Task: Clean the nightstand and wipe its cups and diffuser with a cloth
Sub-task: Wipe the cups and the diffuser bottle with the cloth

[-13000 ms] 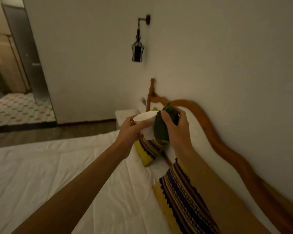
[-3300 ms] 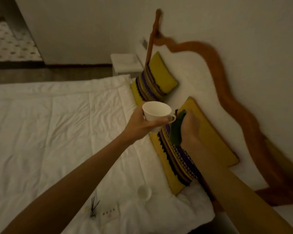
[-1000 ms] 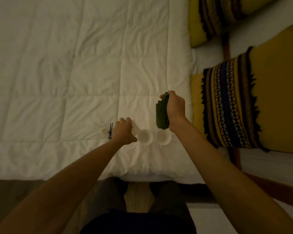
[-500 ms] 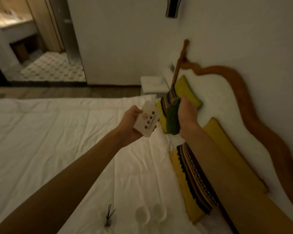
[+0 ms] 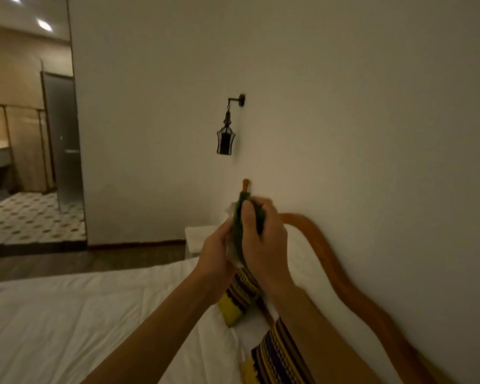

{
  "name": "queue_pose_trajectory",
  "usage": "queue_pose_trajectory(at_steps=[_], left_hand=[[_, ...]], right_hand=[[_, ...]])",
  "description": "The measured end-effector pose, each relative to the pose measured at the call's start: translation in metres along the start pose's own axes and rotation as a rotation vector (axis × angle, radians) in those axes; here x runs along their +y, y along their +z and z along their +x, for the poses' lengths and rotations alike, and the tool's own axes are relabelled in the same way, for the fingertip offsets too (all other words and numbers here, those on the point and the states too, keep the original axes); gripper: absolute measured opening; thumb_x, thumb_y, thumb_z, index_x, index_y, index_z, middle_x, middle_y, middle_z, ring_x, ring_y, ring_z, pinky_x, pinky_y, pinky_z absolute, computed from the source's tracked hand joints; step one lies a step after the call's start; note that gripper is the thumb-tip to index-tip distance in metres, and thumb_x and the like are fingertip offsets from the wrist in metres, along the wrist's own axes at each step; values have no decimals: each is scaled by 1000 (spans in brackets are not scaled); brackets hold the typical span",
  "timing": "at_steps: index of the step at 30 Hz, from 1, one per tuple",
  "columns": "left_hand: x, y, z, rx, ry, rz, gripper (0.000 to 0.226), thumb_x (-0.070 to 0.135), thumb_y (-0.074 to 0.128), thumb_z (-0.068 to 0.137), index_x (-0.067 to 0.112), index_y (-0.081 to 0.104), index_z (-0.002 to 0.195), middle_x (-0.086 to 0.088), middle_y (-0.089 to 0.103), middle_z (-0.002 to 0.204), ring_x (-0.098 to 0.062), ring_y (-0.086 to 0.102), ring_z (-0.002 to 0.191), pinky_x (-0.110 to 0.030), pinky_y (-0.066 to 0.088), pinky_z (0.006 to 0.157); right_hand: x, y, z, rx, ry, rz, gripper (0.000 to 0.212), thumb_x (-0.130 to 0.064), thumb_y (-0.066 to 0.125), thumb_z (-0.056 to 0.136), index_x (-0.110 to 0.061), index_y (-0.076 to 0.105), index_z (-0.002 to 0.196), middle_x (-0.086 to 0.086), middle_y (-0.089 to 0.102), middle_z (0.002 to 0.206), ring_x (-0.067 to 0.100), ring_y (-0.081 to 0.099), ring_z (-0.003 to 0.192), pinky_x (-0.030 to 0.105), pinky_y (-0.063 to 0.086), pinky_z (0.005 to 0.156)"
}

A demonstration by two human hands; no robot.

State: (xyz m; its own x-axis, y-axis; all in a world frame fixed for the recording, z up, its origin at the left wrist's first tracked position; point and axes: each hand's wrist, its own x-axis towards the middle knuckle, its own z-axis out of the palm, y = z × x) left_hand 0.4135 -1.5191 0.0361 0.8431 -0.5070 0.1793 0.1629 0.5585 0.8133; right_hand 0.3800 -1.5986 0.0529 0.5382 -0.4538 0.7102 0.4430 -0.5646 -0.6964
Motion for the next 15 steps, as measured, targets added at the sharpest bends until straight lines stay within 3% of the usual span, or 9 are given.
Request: queue_pose_trajectory(at_steps=[2,4,6,8,12,15], left_hand=[[12,9,3,-7,15,-75,42,30,34,105,11,70,101,-12,77,92,-22,75,82,-29,61,62],[21,19,4,-30,21,-147,37,32,38,100,10,67,99,-11,77,86,-24,73,80,-31,62,63],[27,26,4,-64,34,-83,34,32,43,96,10,69,100,-12,77,92,-23,74,82,-32,62,66],[30,29,6,-81,50,49,39,30,37,102,8,69,104,-12,76,94,-18,74,80,-29,60,63],[42,28,13,-106,104,150,40,29,34,105,11,70,109,-4,77,91,-10,73,77,-21,56,61],[55,33,19,-132,150,142,46,33,35,105,21,78,96,-3,78,93,-10,73,81,-20,55,62]], right_hand=[[-8,3,-10,-14,-140,-52,27,-49,47,101,-33,60,118,-12,65,120,2,59,115,27,50,101],[-18,10,-12,-16,-225,-82,32,-49,46,100,-31,63,121,-7,63,131,6,54,126,29,45,108],[-28,10,4,67,-194,-86,29,-45,49,99,-27,66,114,-4,68,124,9,61,118,34,52,102],[-36,2,28,127,-136,-102,21,-36,54,101,-21,68,105,-4,71,104,7,66,98,32,57,90],[-49,-2,63,244,-80,-122,19,-32,51,103,-21,65,97,-7,66,88,2,62,83,5,47,73],[-53,11,64,347,-61,-89,19,-31,48,104,-19,64,102,-4,65,95,6,61,87,16,50,77]])
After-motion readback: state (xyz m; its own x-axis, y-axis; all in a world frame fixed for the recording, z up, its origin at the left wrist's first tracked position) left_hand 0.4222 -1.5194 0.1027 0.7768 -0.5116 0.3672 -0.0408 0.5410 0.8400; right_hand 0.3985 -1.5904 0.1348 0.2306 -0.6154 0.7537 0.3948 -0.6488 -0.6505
